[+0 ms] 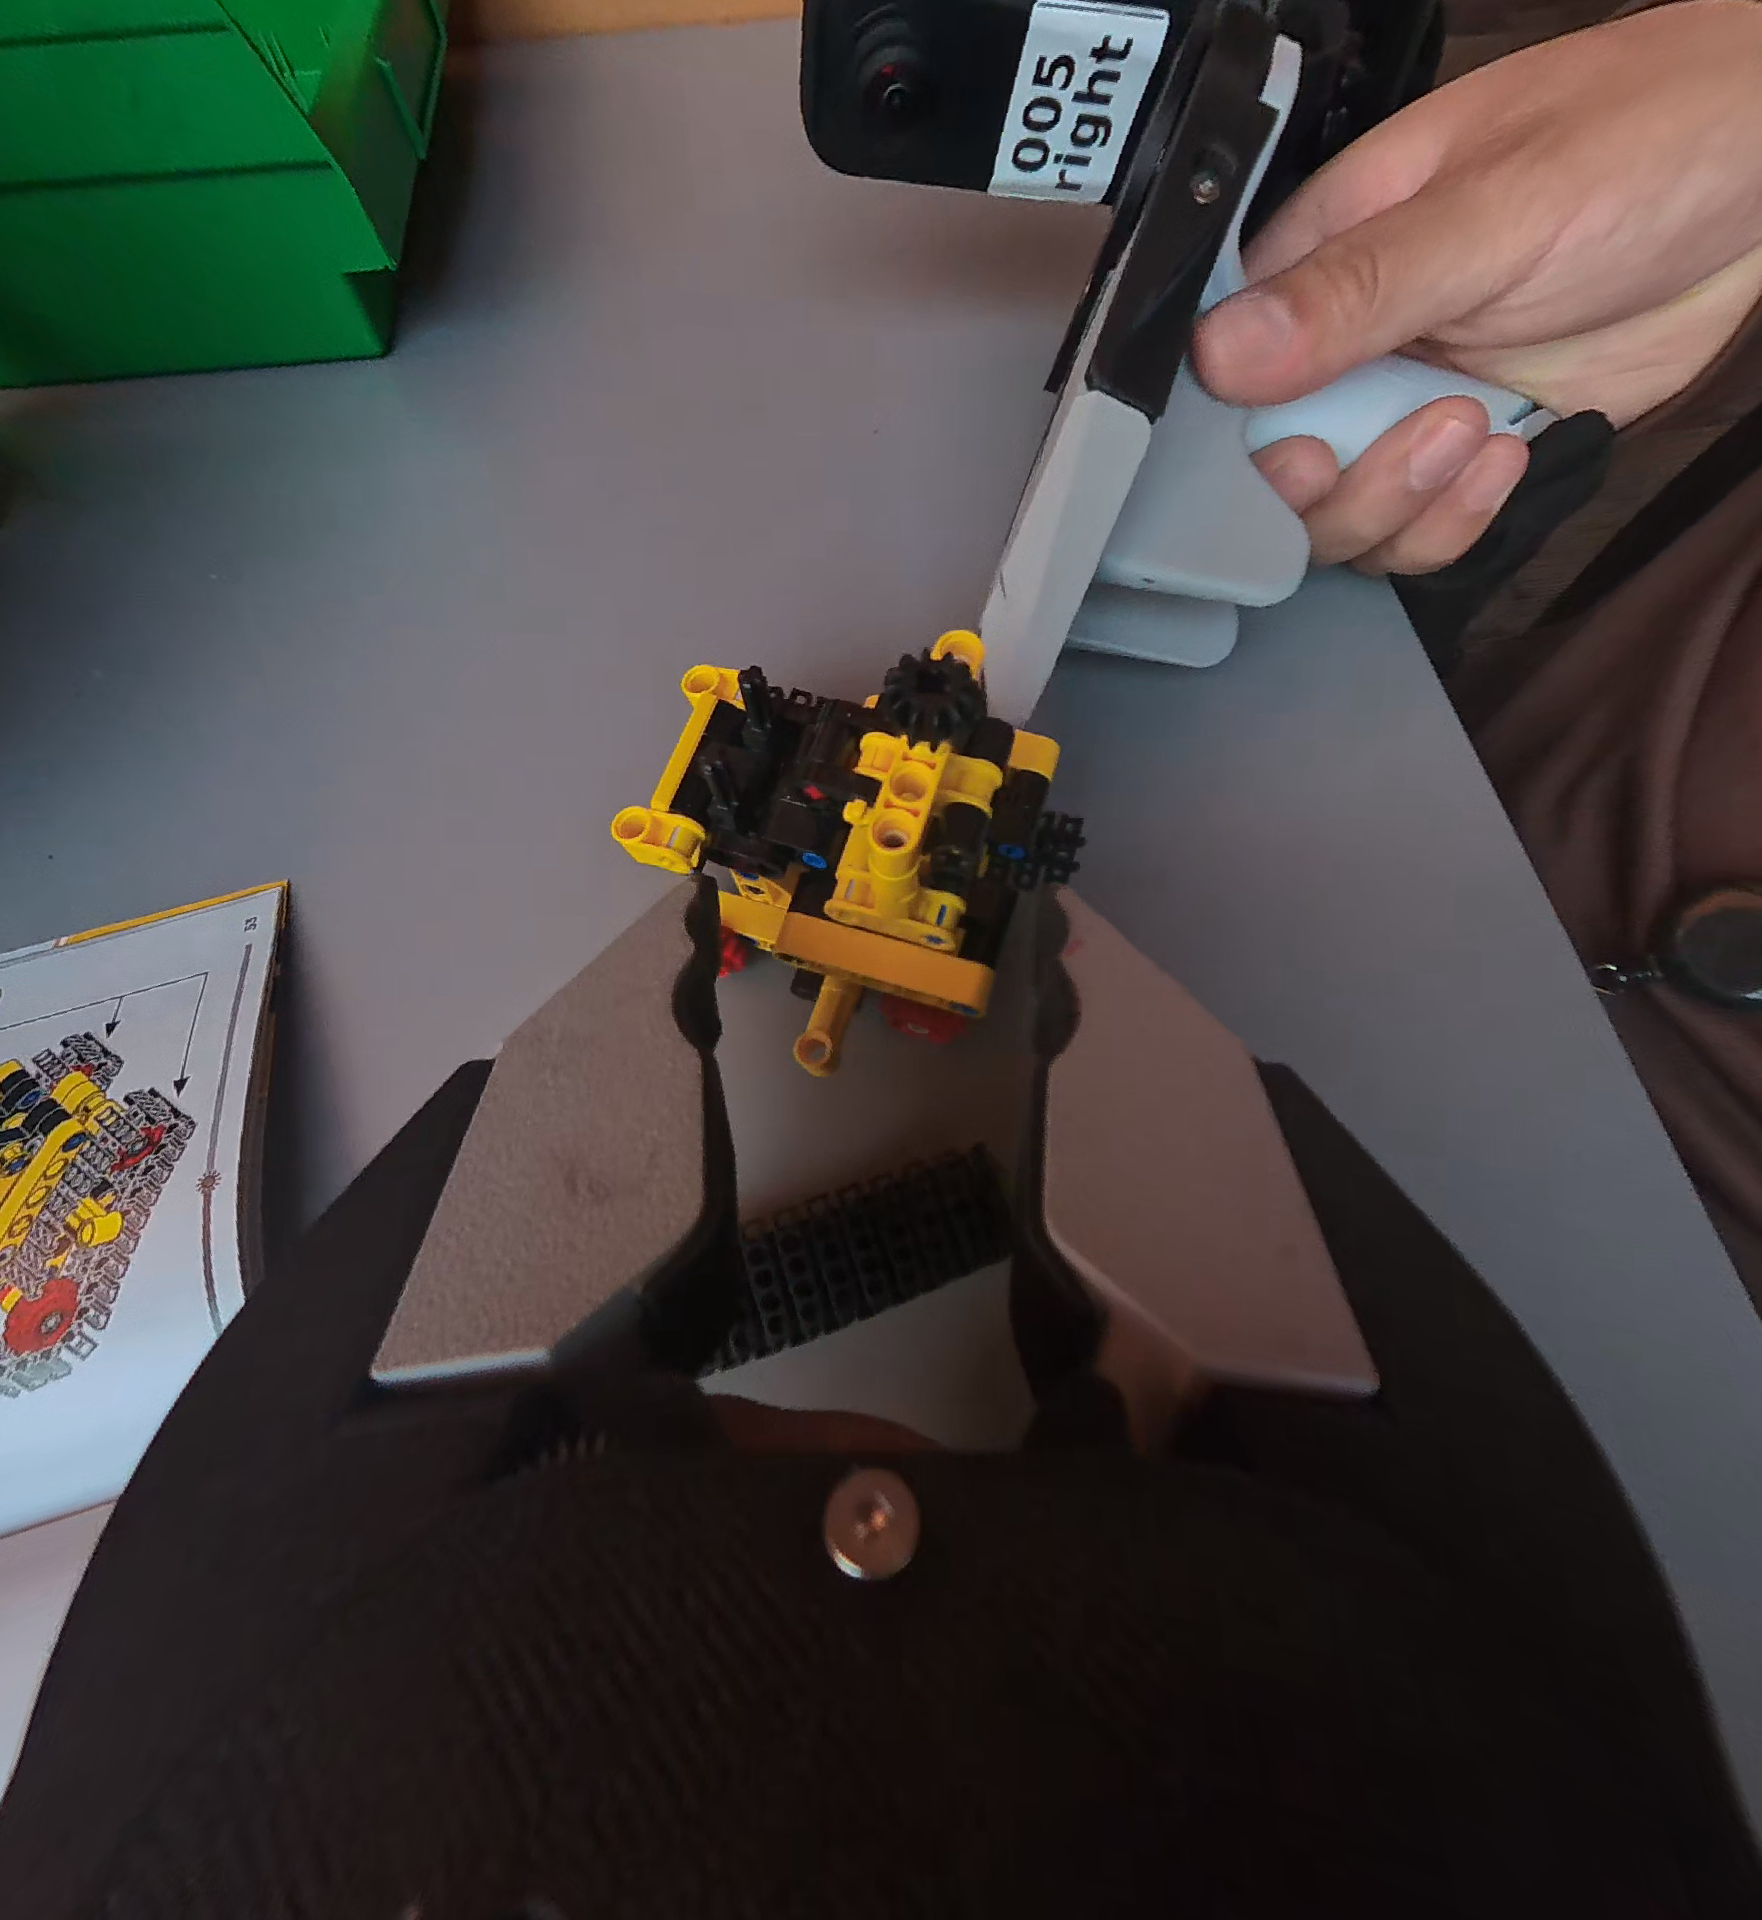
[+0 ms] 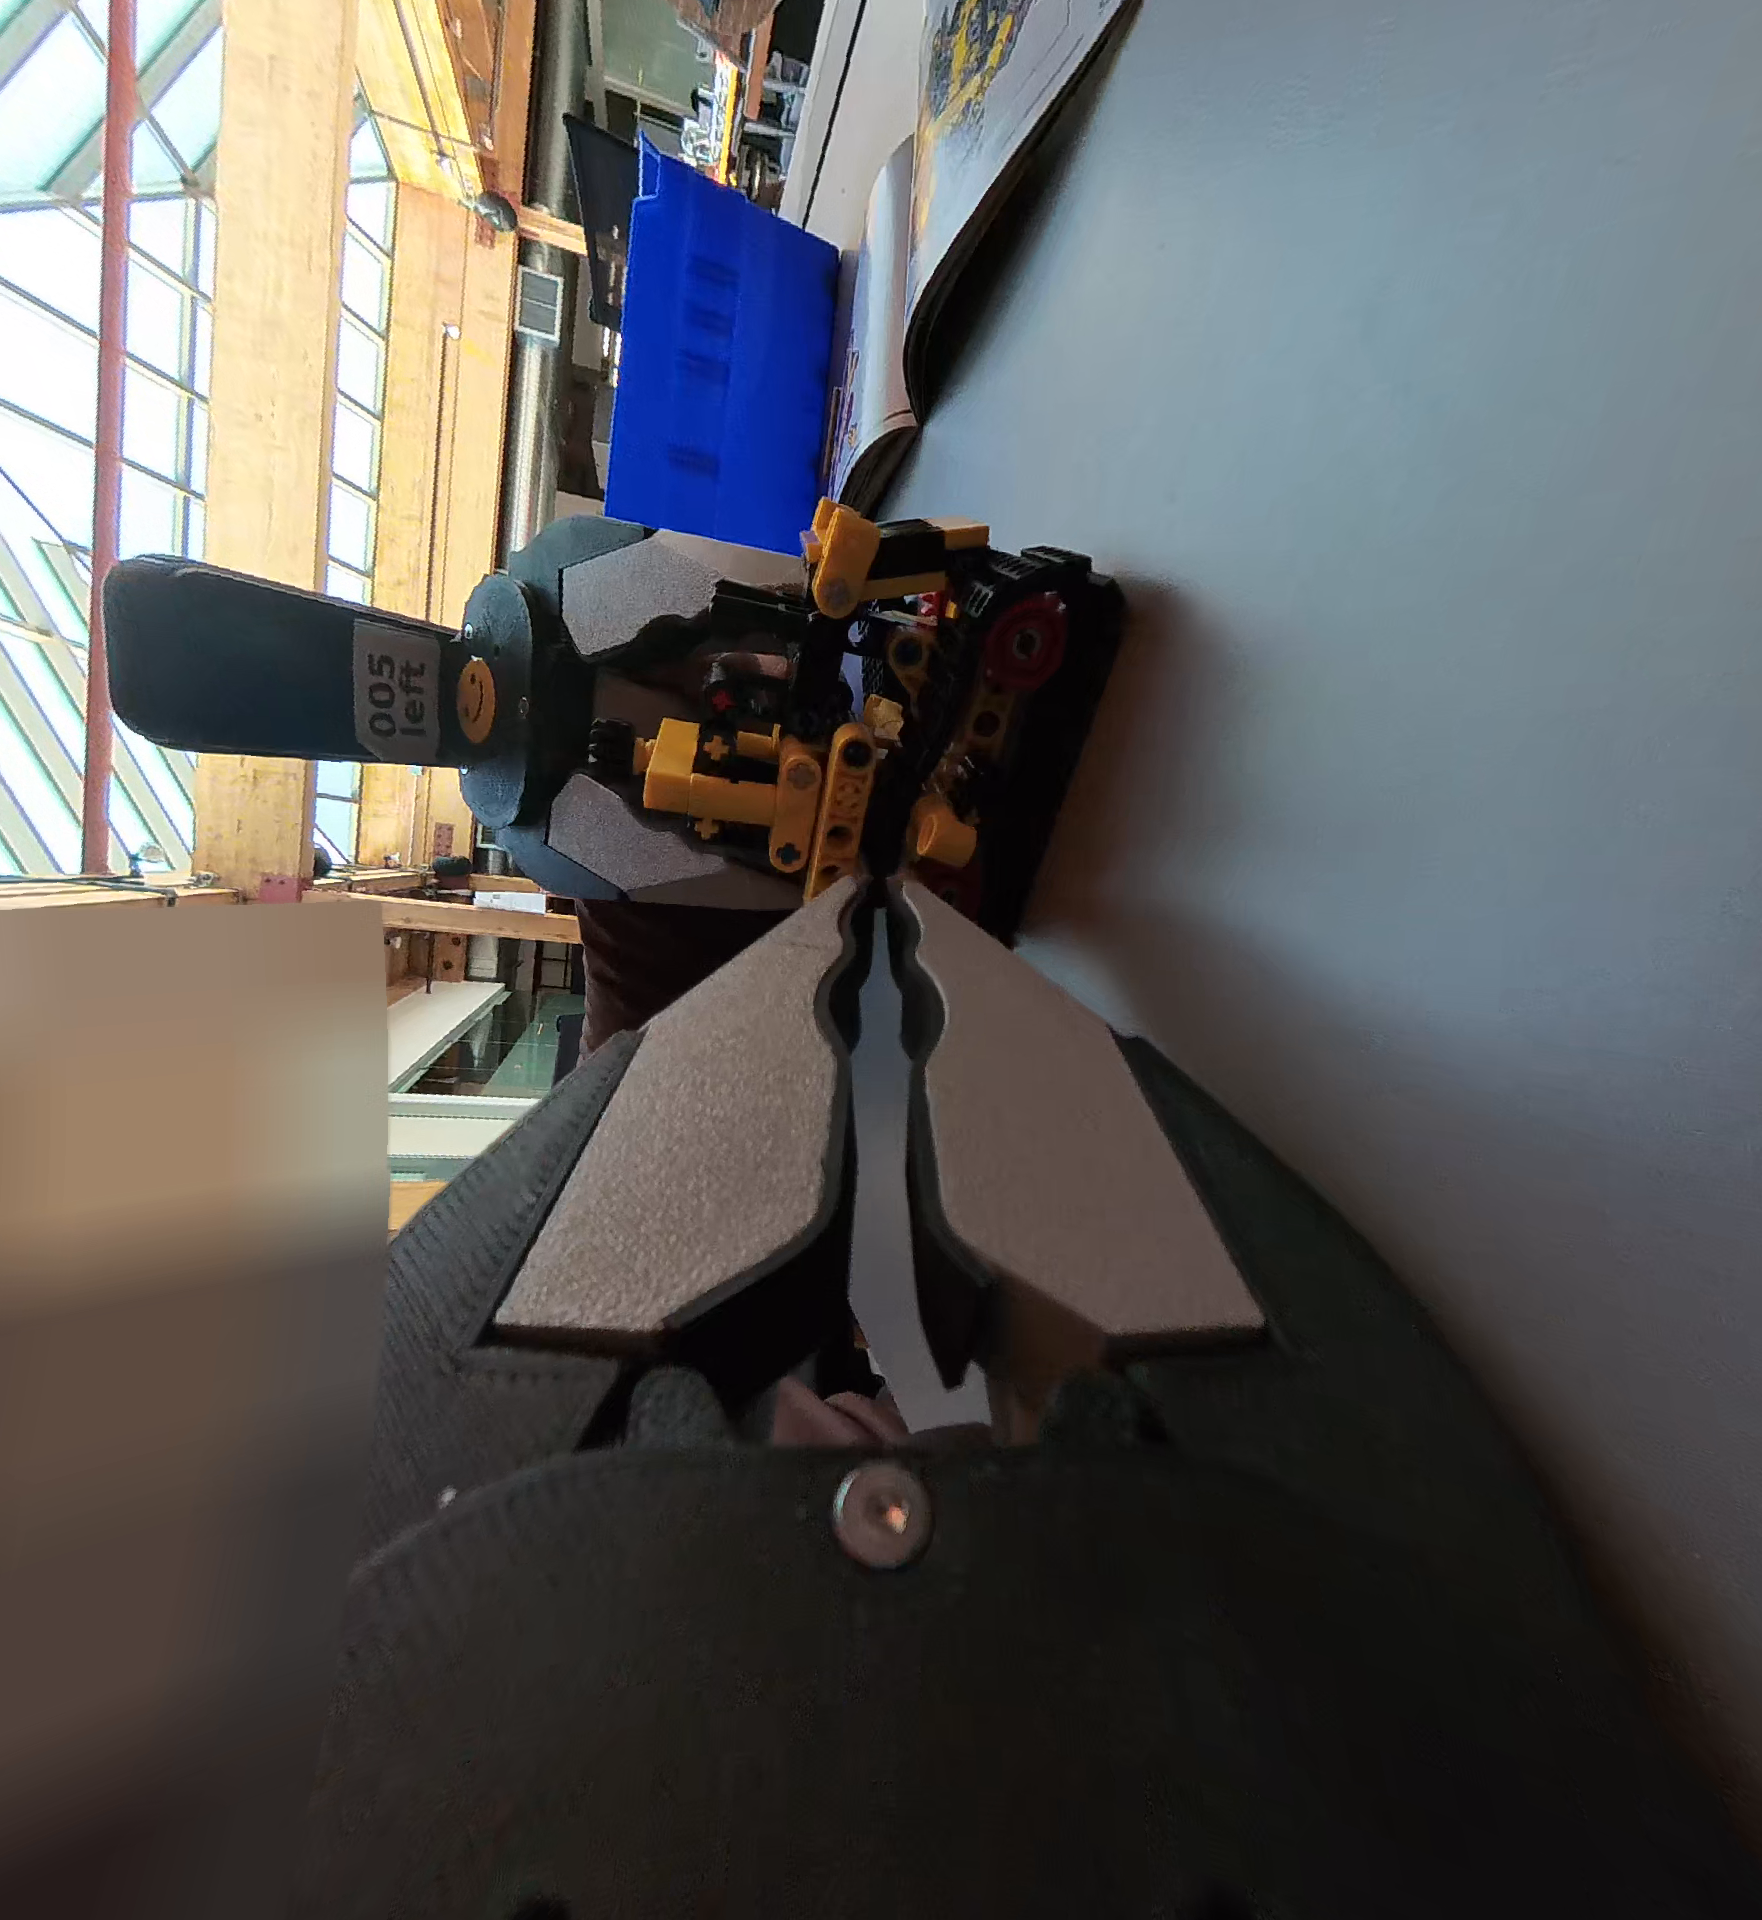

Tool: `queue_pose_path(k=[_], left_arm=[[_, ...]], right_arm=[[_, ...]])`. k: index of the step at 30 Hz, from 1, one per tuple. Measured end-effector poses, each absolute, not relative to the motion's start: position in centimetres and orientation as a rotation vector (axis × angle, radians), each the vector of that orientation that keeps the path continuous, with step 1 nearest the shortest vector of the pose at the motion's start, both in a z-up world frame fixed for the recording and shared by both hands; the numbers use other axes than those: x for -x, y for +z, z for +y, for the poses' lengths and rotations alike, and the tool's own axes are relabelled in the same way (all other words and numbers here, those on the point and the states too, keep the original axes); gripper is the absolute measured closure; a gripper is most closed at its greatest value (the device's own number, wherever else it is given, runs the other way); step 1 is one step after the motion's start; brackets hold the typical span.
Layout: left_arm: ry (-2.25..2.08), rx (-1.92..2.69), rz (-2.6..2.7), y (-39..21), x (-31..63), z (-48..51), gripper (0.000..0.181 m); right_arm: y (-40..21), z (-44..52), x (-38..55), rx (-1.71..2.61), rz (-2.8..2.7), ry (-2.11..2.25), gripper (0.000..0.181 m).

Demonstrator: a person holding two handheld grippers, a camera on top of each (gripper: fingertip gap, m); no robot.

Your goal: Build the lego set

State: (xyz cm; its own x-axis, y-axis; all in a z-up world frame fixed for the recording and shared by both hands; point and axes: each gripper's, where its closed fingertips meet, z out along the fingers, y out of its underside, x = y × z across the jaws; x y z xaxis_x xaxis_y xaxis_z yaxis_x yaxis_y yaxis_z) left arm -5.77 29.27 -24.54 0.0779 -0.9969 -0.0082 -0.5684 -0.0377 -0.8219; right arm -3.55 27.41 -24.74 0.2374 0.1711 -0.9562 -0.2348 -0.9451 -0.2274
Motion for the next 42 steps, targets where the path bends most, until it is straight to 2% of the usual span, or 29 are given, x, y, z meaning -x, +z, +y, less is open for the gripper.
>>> queue_pose_path(k=[28, 42], left_arm=[[-0.758, 1.759, 1.516, -25.4, 6.4, 28.1, 0.125], [-0.726, 1.770, 1.508, -25.5, 6.6, 28.1, 0.125]], right_arm=[[-25.4, 26.3, 3.9, 2.294, -0.189, 1.662, 0.181], [-25.4, 27.0, 3.6, 2.260, -0.545, 1.327, 0.181]])
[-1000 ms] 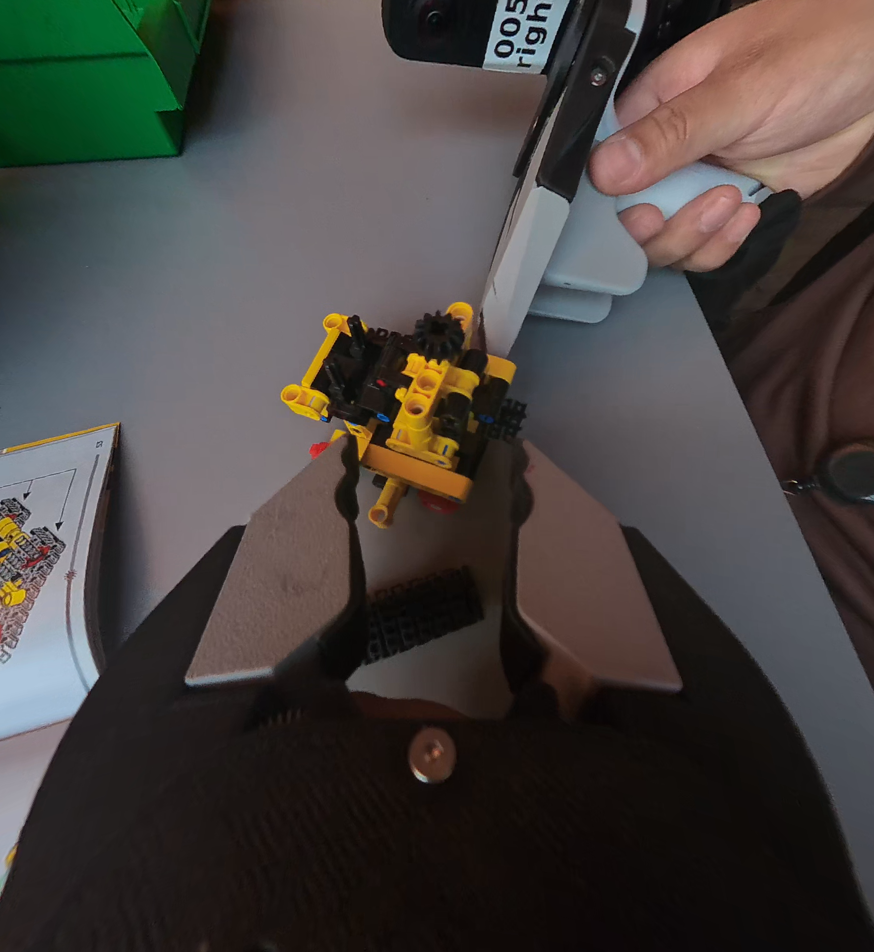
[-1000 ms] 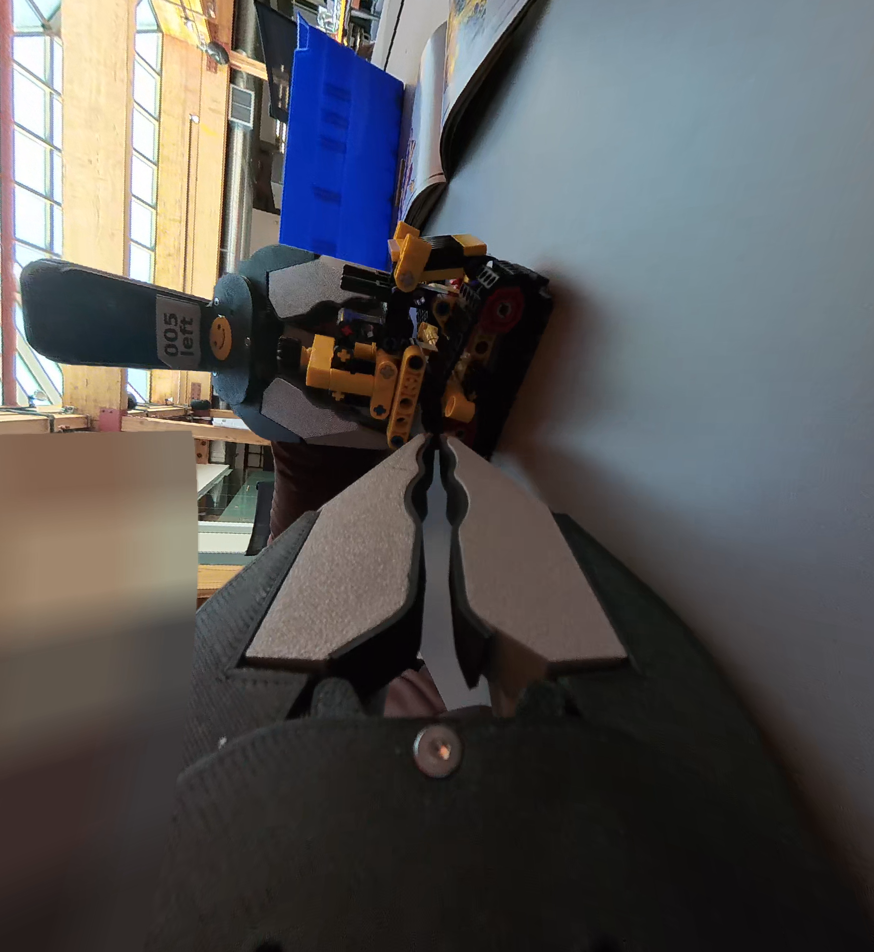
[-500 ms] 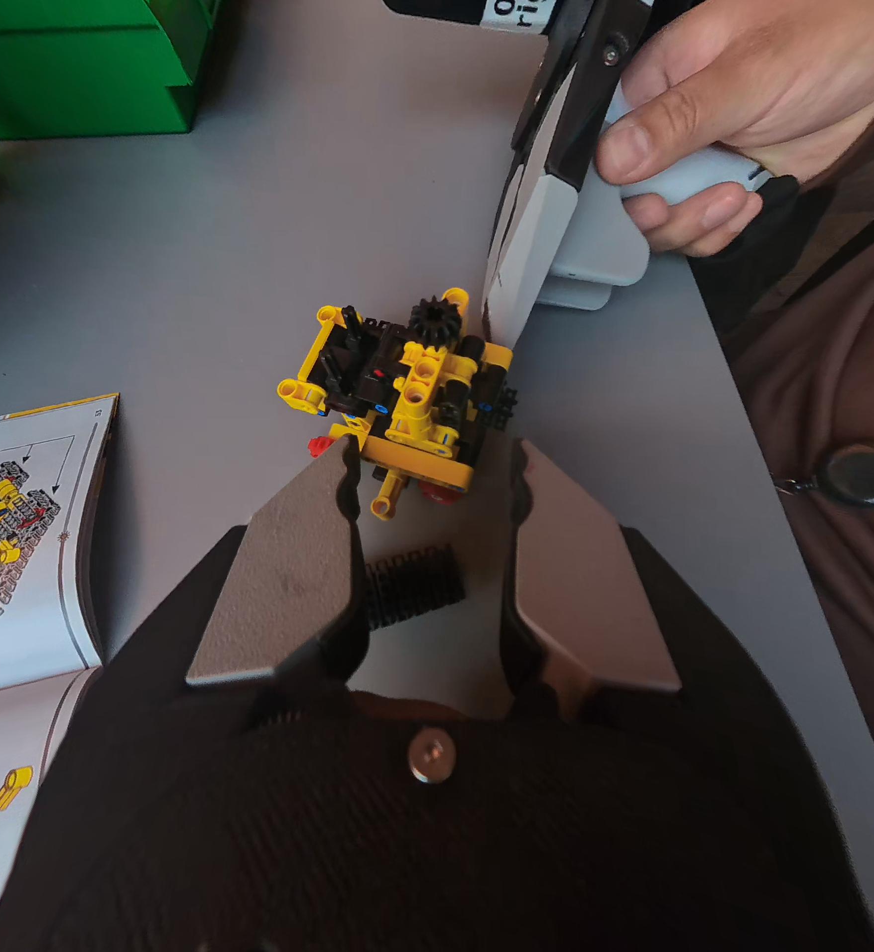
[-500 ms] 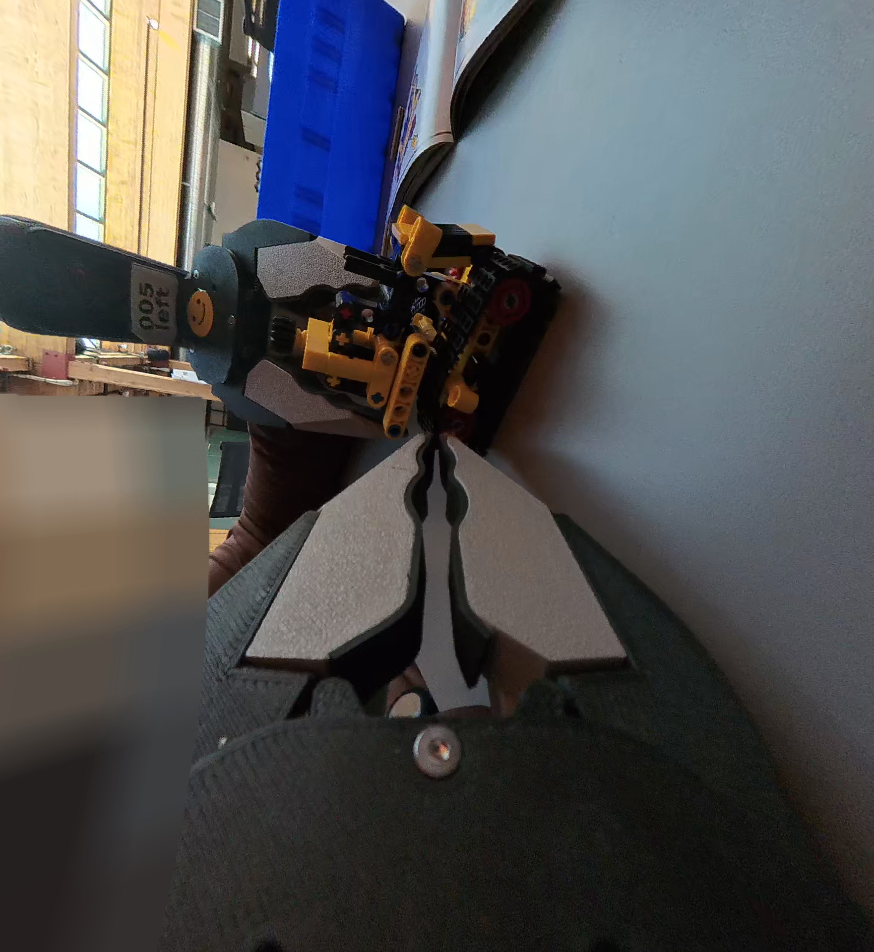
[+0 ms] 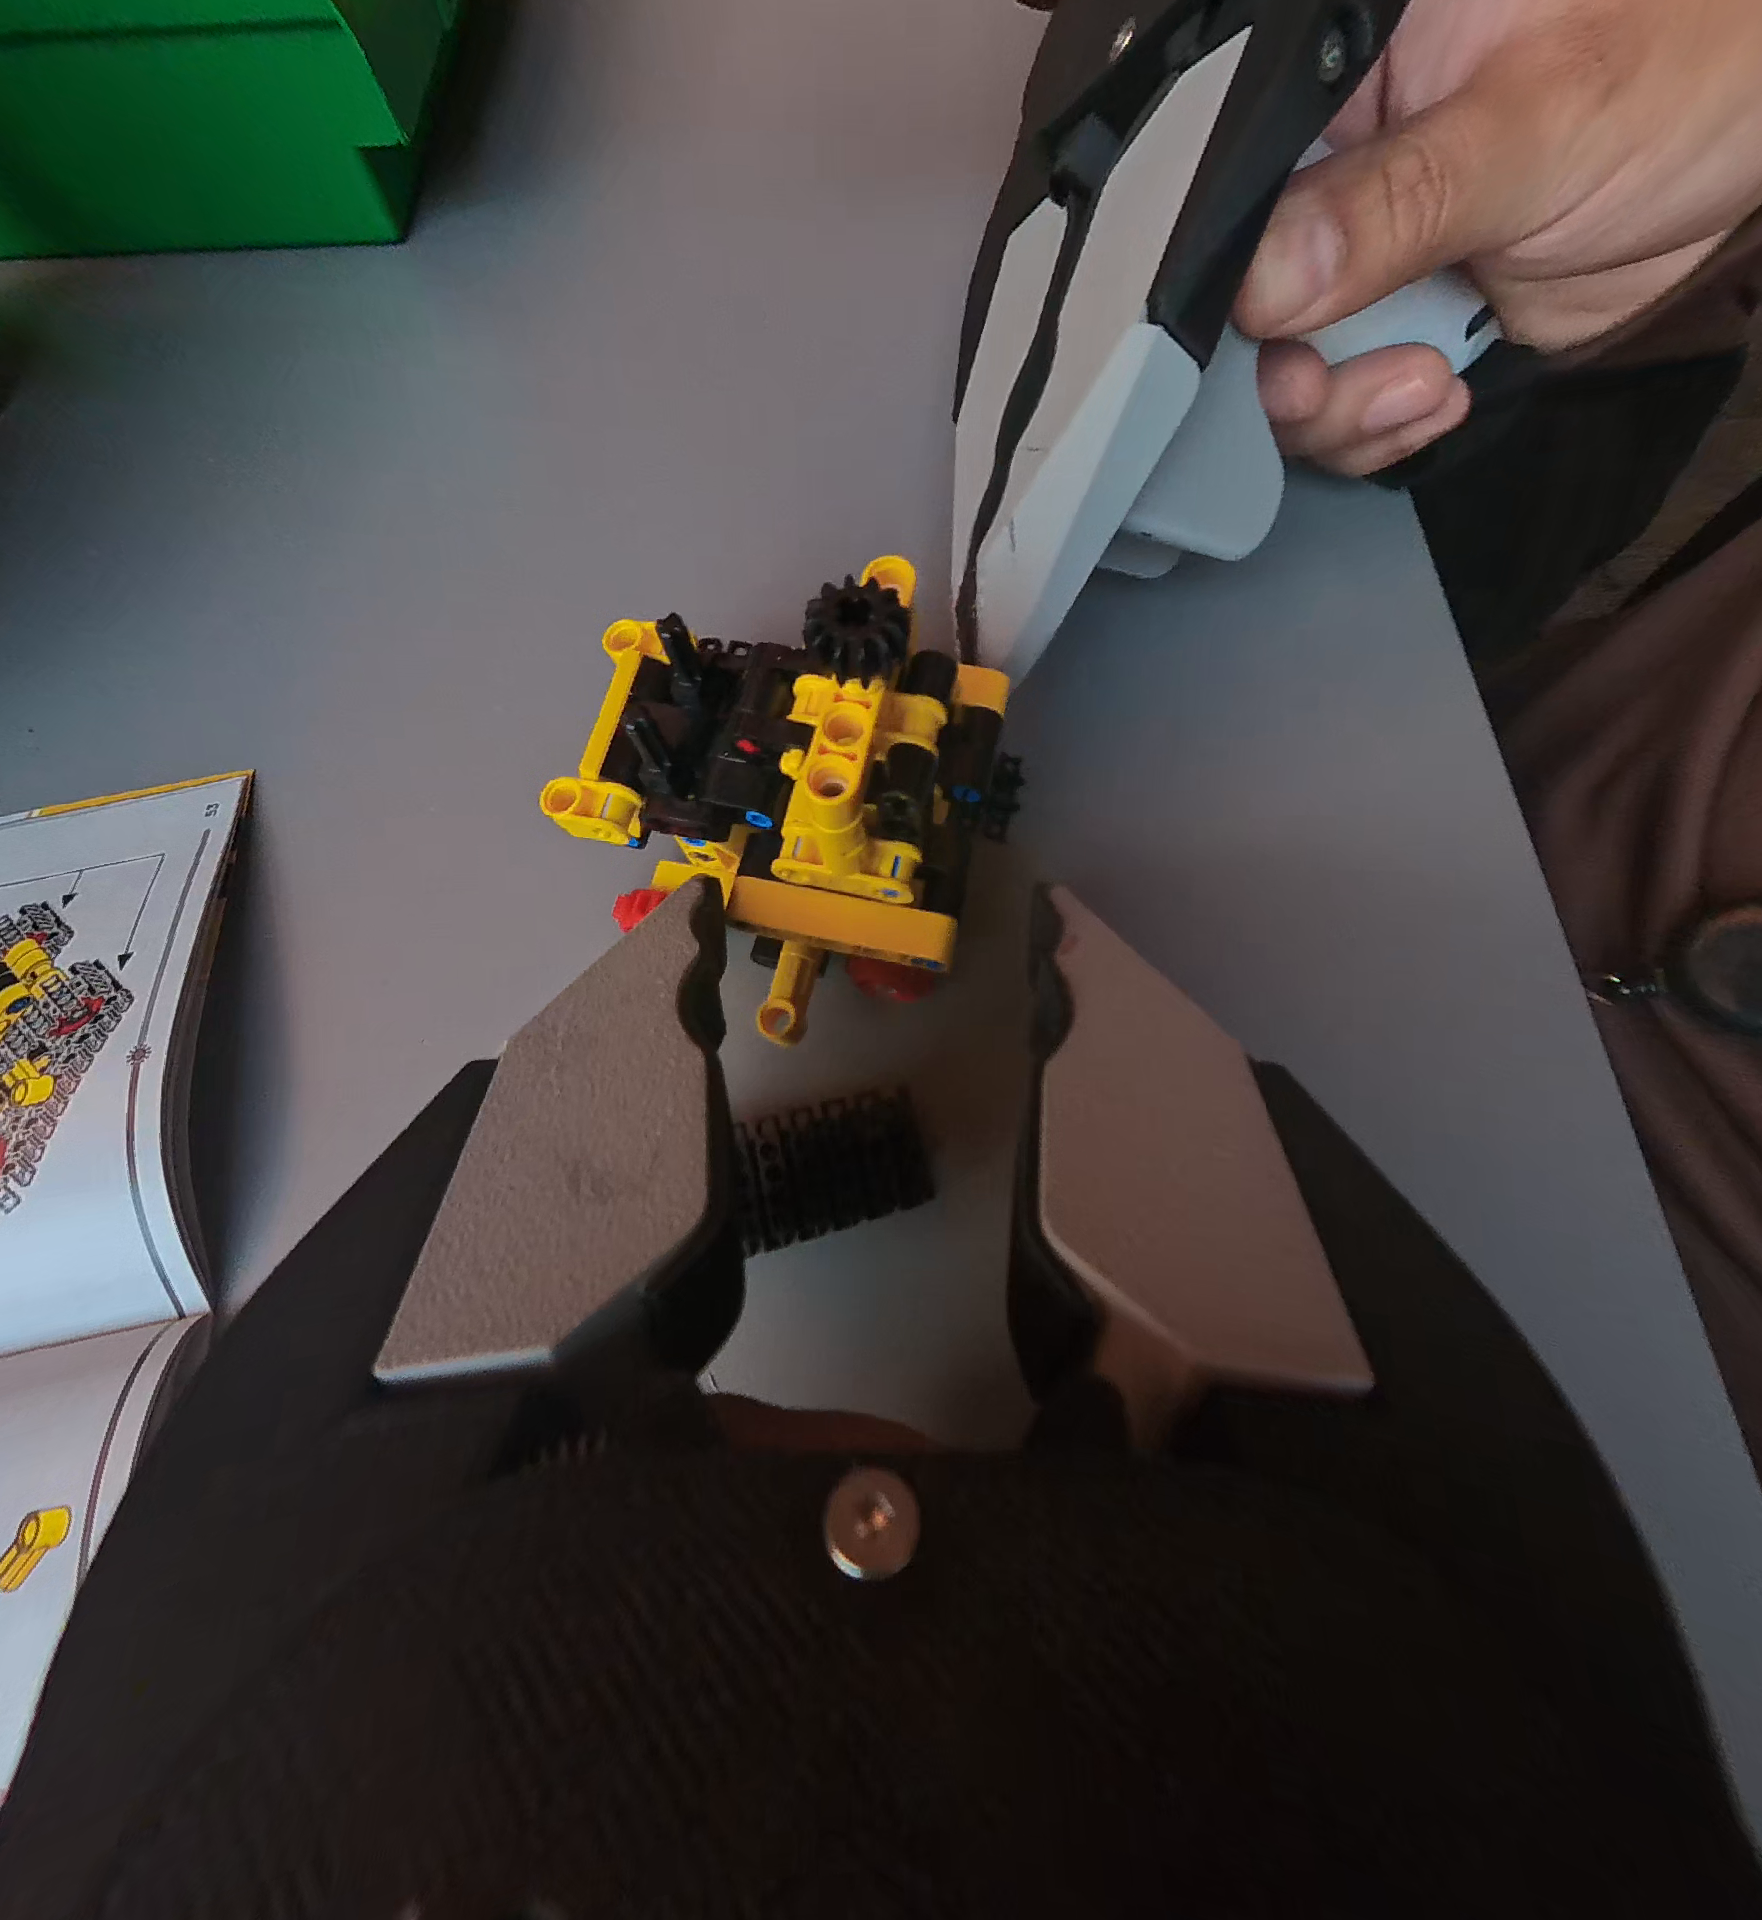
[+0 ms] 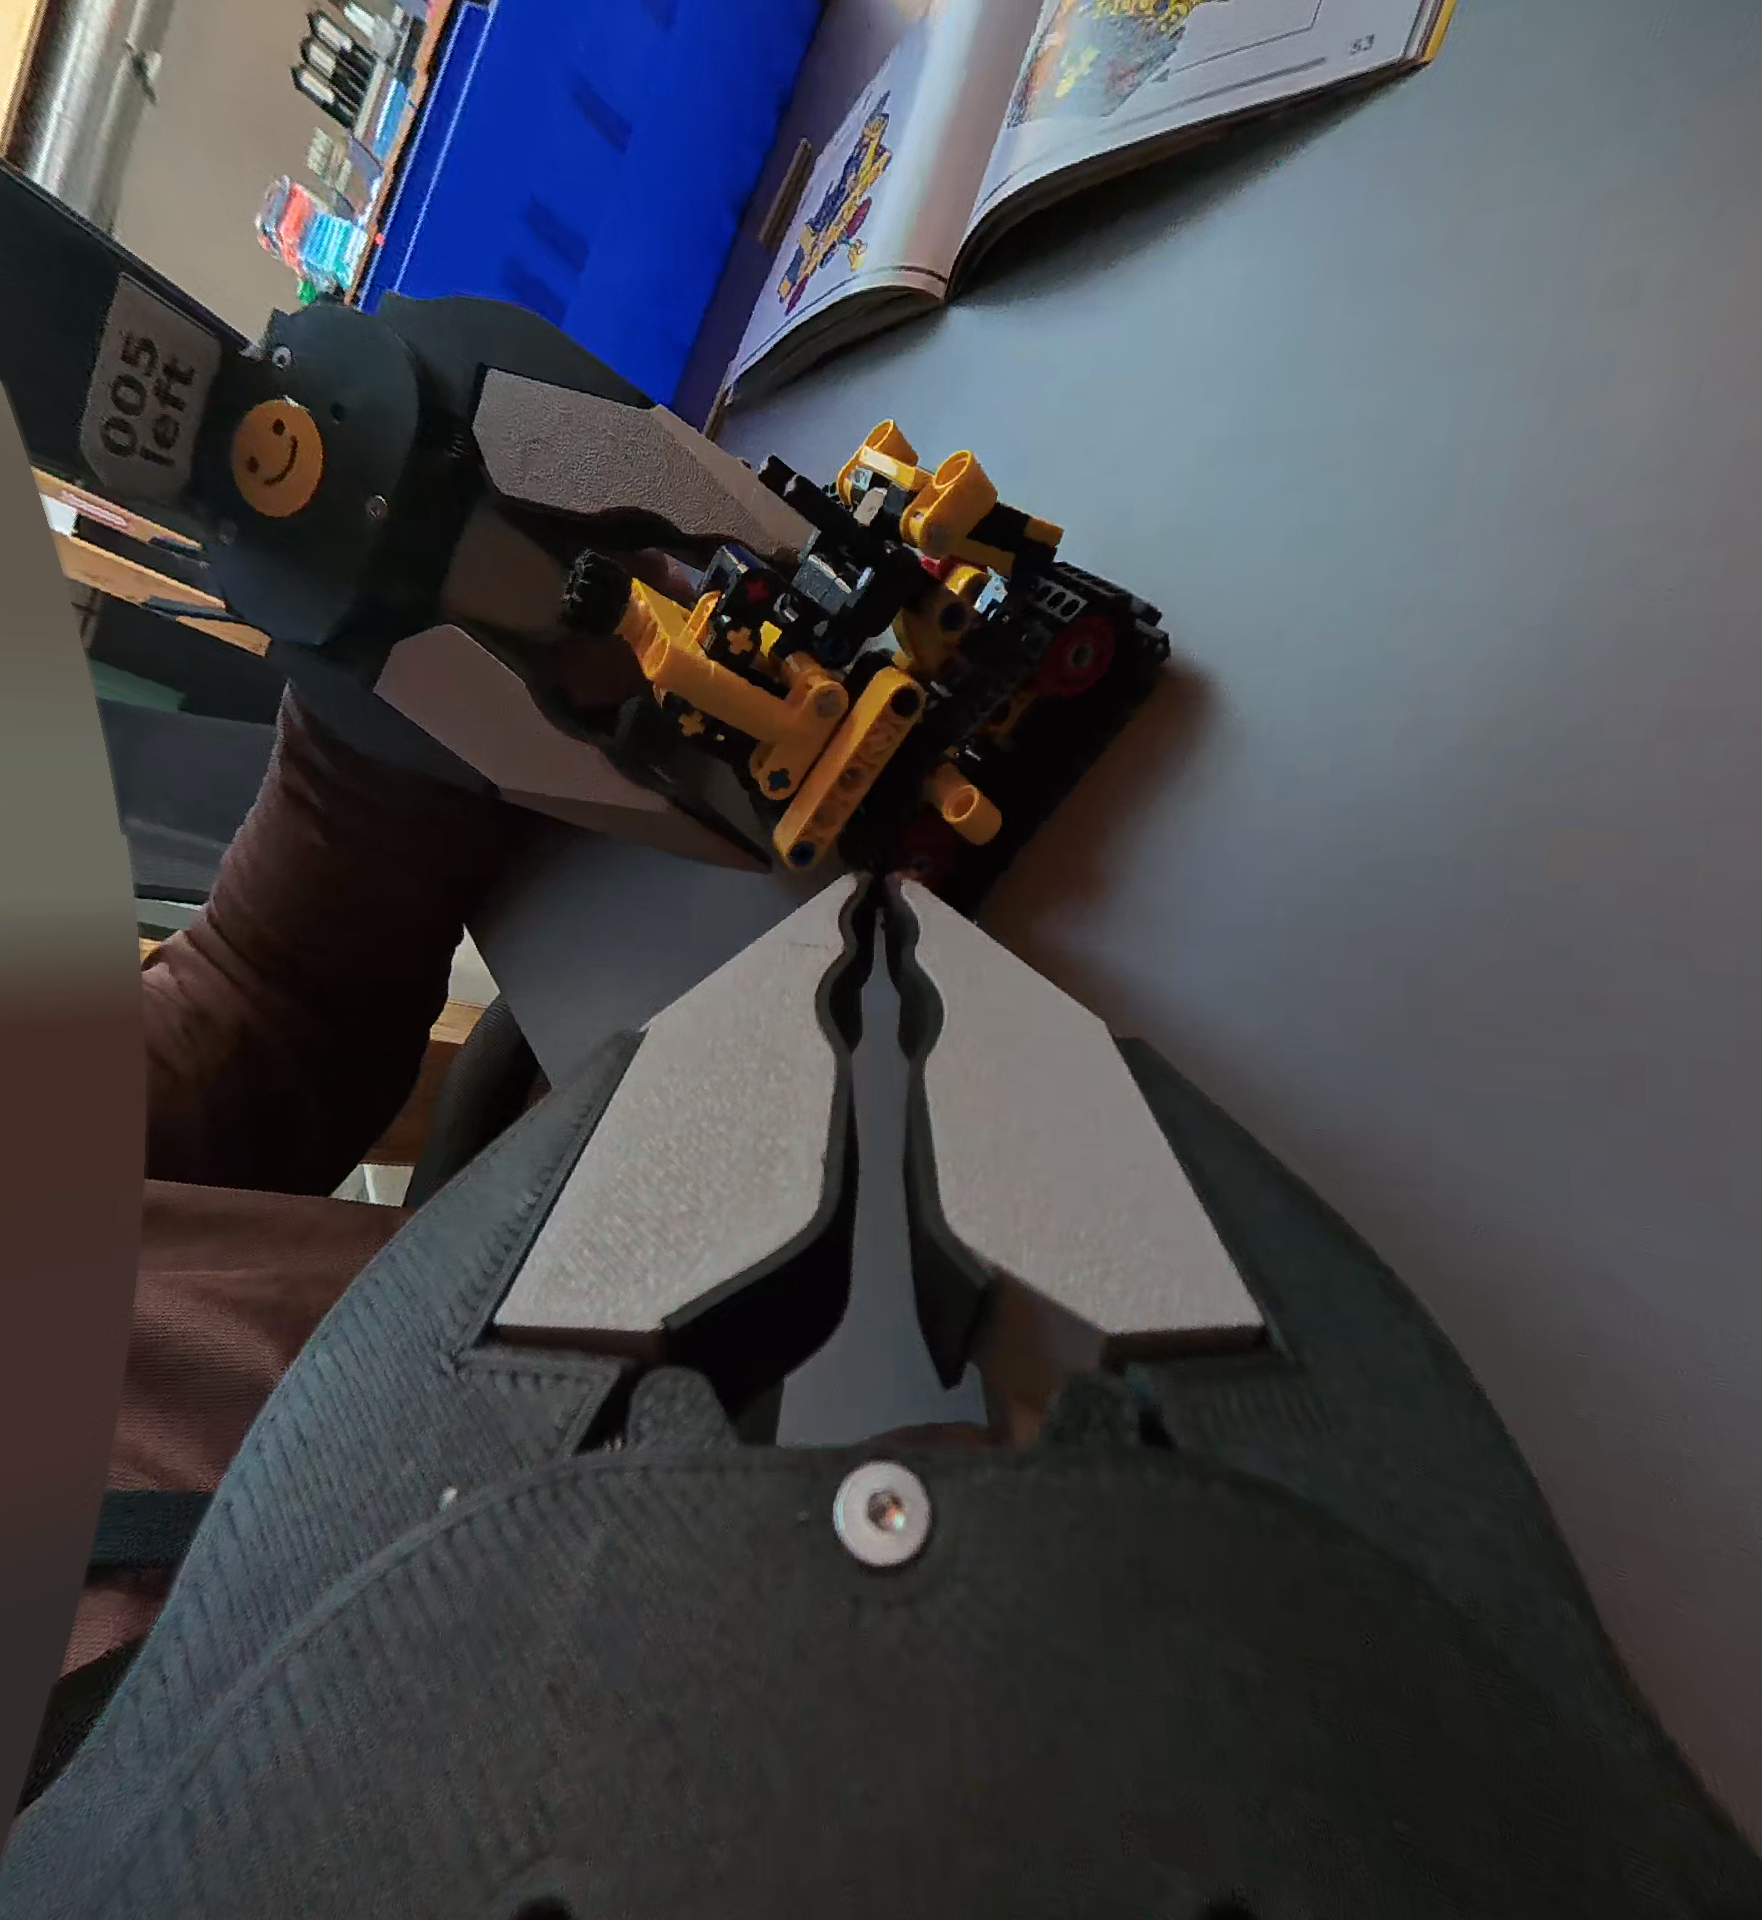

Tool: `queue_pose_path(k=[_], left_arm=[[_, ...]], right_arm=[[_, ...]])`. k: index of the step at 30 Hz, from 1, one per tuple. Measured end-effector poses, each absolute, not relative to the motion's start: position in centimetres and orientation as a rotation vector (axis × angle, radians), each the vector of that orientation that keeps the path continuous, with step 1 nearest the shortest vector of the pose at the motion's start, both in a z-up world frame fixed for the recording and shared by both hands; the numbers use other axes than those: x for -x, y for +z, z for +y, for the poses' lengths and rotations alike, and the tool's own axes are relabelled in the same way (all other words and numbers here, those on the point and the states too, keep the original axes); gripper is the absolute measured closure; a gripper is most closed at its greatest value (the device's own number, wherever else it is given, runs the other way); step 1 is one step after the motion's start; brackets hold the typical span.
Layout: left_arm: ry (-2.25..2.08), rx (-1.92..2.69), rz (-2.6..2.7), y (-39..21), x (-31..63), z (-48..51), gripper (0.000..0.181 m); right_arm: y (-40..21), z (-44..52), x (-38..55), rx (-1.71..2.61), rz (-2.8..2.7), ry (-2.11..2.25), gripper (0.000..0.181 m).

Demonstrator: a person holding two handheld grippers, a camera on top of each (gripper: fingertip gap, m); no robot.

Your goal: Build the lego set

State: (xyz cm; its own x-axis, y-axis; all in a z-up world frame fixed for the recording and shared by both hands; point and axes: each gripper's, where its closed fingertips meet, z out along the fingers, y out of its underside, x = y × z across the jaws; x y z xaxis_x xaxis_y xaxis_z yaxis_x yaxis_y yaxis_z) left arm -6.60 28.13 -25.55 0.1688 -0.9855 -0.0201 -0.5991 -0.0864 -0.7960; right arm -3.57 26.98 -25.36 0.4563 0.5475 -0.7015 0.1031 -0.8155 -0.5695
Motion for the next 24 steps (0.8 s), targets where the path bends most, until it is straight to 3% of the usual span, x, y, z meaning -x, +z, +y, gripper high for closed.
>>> queue_pose_path(k=[24], left_arm=[[-0.716, 1.781, 1.498, -25.61, 6.78, 28.53, 0.130]], right_arm=[[-25.86, 27.36, 3.20, 2.248, -0.751, 1.183, 0.181]])
